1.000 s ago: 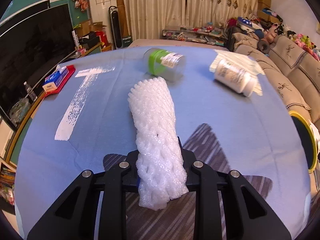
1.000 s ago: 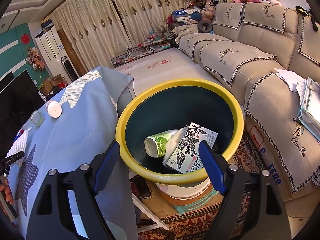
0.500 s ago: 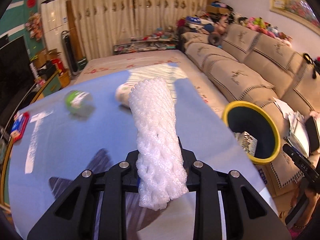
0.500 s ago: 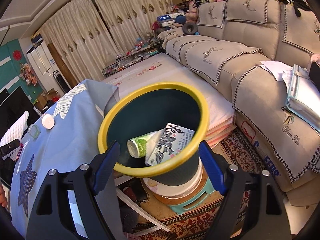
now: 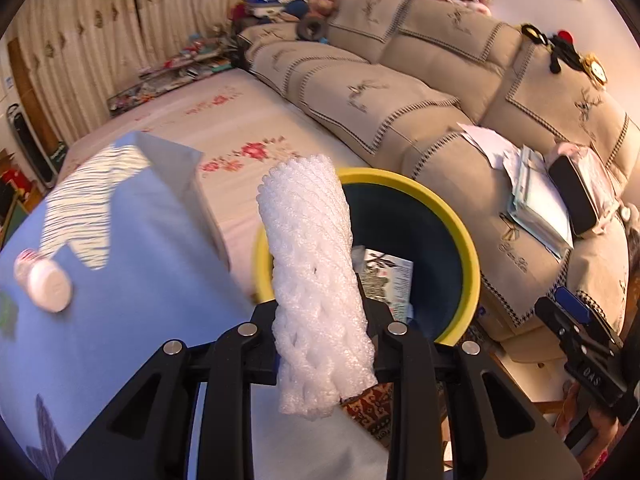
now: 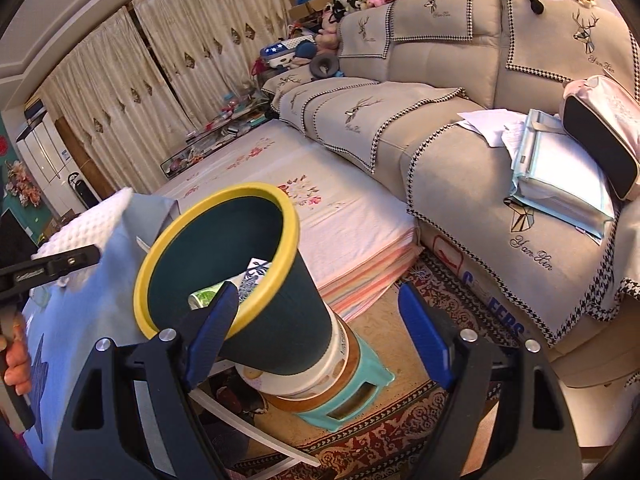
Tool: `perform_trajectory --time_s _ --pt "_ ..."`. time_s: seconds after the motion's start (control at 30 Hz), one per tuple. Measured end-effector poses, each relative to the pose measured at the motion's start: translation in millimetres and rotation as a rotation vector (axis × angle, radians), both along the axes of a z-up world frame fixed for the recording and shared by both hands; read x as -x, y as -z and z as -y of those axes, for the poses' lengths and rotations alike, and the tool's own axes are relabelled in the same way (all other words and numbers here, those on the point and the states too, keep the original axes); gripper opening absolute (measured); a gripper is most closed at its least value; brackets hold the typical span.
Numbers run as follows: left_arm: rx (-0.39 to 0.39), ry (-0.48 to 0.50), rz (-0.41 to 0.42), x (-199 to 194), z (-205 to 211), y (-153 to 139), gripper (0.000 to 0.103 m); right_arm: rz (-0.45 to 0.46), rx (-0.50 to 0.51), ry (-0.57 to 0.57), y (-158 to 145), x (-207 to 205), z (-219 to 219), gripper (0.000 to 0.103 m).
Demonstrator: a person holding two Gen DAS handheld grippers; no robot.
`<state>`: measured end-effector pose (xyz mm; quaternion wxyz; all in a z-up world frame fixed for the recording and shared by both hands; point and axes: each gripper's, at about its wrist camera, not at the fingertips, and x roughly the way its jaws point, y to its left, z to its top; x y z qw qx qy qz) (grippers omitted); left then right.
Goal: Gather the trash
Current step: 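Carry the foam net over the bin and open the left gripper, then move the right gripper to the white supplement bottle and grasp it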
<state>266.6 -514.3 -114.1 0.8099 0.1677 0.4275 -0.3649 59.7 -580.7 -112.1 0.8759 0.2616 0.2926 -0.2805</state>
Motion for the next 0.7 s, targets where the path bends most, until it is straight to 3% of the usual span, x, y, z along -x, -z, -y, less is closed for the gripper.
perform_trajectory --time_s 0.13,0.23,0.27,0.3,0.37,0.53,0.7 --pt "-0.027 0.032 -0.025 -0.1 27.9 17.7 0.027 -0.005 -0.01 0.011 3.2 4.3 4.1 0.078" --pt "-0.03 0.036 -0.042 -4.4 42.2 27.0 0.032 -0.001 -0.009 0.013 1.4 3.7 3.3 0.078" --pt "-0.035 0.032 -0.041 -5.3 46.4 29.4 0.038 -0.001 -0.008 0.011 0.9 3.6 3.0 0.078" --pt "-0.038 0.031 -0.043 -6.7 49.9 31.4 0.055 0.0 -0.009 0.008 0.5 3.0 2.3 0.078" --pt "-0.039 0.025 -0.047 -8.7 52.5 34.6 0.079 0.001 -0.008 0.002 -0.7 1.4 0.1 0.078" --pt "0.021 0.014 -0.046 -4.4 27.0 17.9 0.086 0.0 -0.002 -0.017 -3.0 -4.0 -5.9 0.078" --pt "0.123 -0.012 -0.007 12.1 -38.3 -17.3 0.089 -0.007 0.006 -0.04 -4.8 -12.8 -14.5 0.078"
